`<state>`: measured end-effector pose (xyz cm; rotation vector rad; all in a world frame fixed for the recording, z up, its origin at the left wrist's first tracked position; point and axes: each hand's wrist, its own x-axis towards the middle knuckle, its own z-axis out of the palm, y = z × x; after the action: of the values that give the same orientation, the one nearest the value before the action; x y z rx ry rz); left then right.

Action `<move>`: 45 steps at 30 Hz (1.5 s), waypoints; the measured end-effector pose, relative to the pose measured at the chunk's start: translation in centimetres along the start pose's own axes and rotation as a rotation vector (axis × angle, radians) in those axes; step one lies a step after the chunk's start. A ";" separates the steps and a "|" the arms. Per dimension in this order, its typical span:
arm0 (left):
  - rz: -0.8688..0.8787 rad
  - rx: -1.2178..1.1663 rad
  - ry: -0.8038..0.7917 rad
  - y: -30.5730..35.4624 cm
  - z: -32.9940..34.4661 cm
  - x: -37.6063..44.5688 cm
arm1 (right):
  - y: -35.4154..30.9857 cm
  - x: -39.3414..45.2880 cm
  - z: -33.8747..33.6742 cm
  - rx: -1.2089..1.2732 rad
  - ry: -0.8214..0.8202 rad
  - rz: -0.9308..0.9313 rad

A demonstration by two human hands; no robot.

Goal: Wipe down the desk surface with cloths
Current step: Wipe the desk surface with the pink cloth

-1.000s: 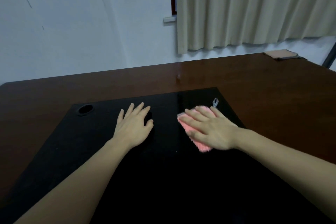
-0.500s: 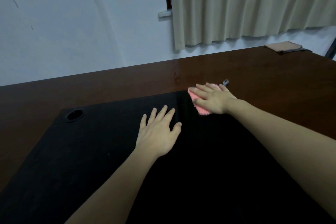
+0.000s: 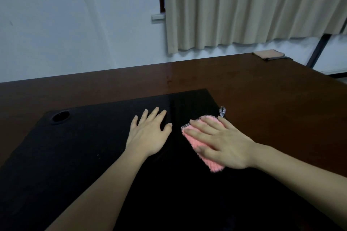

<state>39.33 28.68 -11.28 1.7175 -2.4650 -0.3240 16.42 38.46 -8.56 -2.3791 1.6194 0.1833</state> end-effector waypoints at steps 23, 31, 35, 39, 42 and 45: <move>-0.007 0.011 -0.001 0.2 -0.2 -0.3 | 3.0 2.0 -0.4 -0.033 0.047 0.134; -0.015 0.011 0.003 0.4 0.0 -0.2 | 3.9 0.0 0.0 -0.035 0.050 0.100; -0.018 0.003 0.006 0.3 0.0 -0.1 | 7.5 4.6 -1.3 0.001 0.095 0.216; -0.022 0.003 0.010 0.2 0.1 0.0 | 8.8 8.6 -2.4 0.029 0.112 0.334; -0.020 -0.004 0.010 0.3 0.0 0.0 | 8.2 8.9 -2.2 0.026 0.109 0.348; -0.019 -0.009 0.003 0.3 -0.2 -0.1 | 6.6 6.2 -1.6 -0.004 0.098 0.267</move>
<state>39.10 28.86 -10.99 1.7374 -2.4422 -0.3337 12.51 30.17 -9.52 -2.1979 1.9808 0.1214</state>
